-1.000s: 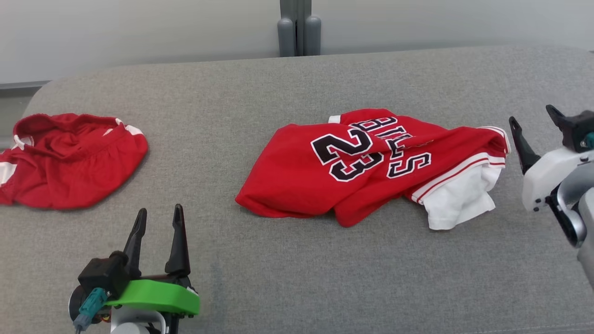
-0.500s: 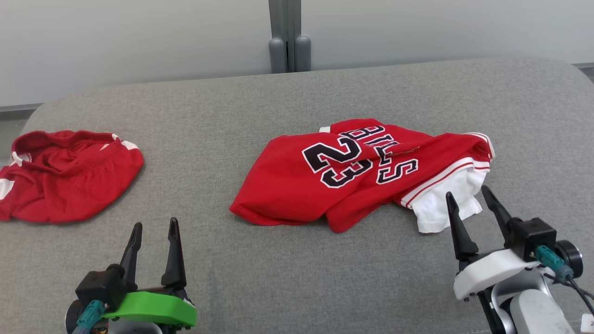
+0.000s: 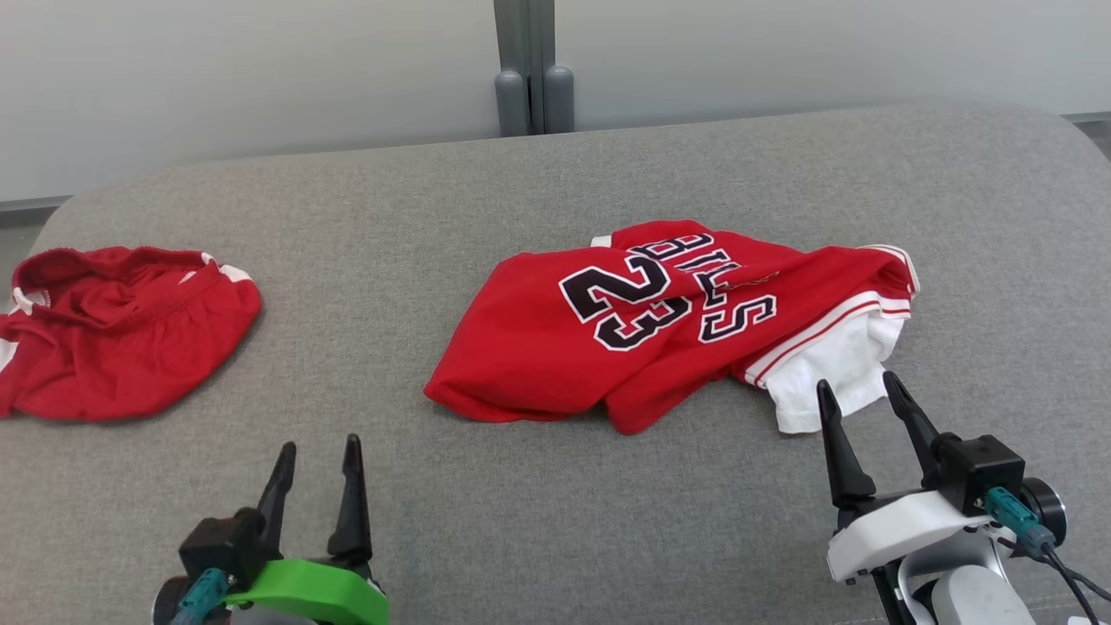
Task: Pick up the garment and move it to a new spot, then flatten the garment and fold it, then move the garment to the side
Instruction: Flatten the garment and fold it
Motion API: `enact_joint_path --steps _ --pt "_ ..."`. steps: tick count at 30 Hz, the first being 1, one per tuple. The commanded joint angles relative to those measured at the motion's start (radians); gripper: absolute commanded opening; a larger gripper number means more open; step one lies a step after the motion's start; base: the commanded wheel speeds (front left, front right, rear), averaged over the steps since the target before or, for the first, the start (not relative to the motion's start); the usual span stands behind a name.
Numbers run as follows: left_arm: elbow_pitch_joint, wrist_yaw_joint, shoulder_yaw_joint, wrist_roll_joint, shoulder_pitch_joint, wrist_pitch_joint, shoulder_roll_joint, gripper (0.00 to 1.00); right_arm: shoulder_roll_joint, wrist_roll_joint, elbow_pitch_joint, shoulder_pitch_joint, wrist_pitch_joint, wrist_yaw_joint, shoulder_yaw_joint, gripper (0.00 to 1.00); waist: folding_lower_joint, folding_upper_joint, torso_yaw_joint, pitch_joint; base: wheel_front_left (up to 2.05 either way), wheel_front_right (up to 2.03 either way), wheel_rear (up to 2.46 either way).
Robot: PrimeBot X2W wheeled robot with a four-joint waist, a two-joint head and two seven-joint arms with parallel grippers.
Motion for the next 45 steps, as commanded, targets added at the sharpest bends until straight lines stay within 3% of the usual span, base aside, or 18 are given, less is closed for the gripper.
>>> enact_joint_path --steps 1,10,19,23,24,26,35,45 --pt "0.029 -0.008 -0.014 -0.009 -0.032 0.001 0.003 1.00 0.001 0.000 -0.008 -0.013 -0.004 -0.001 0.002 1.00 0.0000 0.0000 -0.004 0.010 0.00 0.00 0.00" --pt "0.326 -0.027 -0.148 -0.012 -0.267 0.012 0.003 1.00 -0.002 0.008 -0.027 -0.046 0.006 -0.001 0.053 1.00 0.0000 0.0000 -0.078 0.080 0.00 0.00 0.00" --pt "0.522 0.044 -0.127 -0.030 -0.390 0.032 0.005 1.00 0.006 0.023 -0.019 -0.070 -0.011 -0.001 0.090 1.00 0.0000 0.0000 -0.151 0.132 0.00 0.00 0.00" --pt "0.560 0.023 -0.133 -0.038 -0.419 0.024 0.004 1.00 0.010 0.023 -0.015 -0.075 -0.017 -0.001 0.101 1.00 0.0000 0.0000 -0.160 0.140 0.00 0.00 0.00" --pt "0.564 0.018 -0.134 -0.040 -0.426 0.021 0.005 0.88 0.010 0.022 -0.016 -0.078 -0.018 -0.001 0.105 1.00 0.0000 0.0000 -0.160 0.142 0.00 0.00 0.00" --pt "0.572 0.011 -0.136 -0.043 -0.434 0.016 0.005 0.00 0.012 0.022 -0.021 -0.080 -0.019 -0.001 0.115 1.00 0.0000 0.0000 -0.159 0.143 0.00 0.00 0.00" --pt "0.545 -0.015 -0.124 -0.071 -0.511 0.000 0.004 0.00 0.012 0.025 -0.029 -0.090 -0.023 -0.001 0.134 1.00 0.0000 0.0000 -0.138 0.151 0.00 0.00 0.00" --pt "0.349 0.002 -0.060 -0.070 -0.602 -0.001 0.014 0.00 0.006 0.016 -0.046 -0.090 -0.020 -0.001 0.130 1.00 0.0000 0.0000 -0.118 0.158 0.00 0.00 0.00"
